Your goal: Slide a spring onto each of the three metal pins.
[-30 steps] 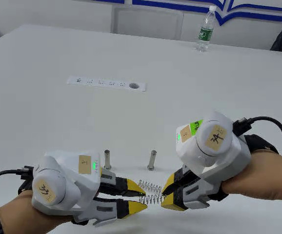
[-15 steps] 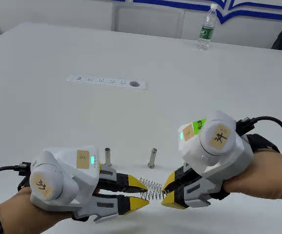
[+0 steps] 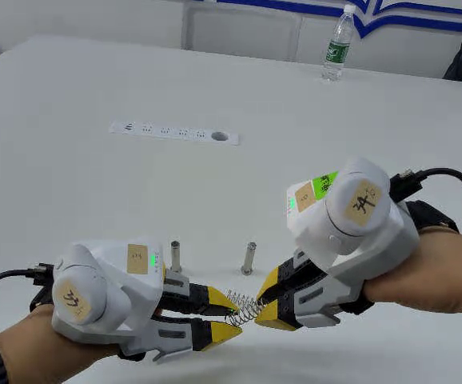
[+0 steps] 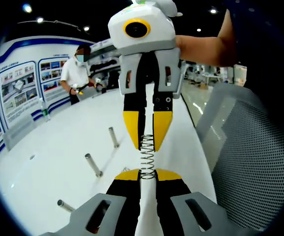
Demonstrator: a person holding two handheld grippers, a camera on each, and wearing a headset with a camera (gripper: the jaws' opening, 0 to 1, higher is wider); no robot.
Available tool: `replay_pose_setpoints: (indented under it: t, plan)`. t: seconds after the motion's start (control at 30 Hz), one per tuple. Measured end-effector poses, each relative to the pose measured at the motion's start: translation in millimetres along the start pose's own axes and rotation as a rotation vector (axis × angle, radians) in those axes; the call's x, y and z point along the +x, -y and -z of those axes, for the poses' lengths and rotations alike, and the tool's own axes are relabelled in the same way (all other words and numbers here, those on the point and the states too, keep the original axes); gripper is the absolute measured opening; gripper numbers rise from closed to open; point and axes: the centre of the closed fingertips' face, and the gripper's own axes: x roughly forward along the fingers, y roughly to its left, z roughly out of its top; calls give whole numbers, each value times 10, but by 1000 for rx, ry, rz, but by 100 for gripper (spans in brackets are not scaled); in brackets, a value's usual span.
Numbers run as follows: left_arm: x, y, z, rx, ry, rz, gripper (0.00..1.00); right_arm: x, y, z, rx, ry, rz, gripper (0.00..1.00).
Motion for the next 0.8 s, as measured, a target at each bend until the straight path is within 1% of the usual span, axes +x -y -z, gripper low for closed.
replay_pose_setpoints:
  t: [0.13,0.37,0.7,0.8]
  plan:
    - [5,-4,2,-3,0,0,10,-10,-14,-93,-14,12,-3,12]
    - [34,10,-7,-1,0,6,10,17,-44,-190,-48,8,-7,11]
    - [43,23,-5,2,2,3,11,21,-46,-182,-56,0,-6,12]
    - [48,26,-5,-2,-2,1,13,7,-28,-178,-56,-5,-2,12]
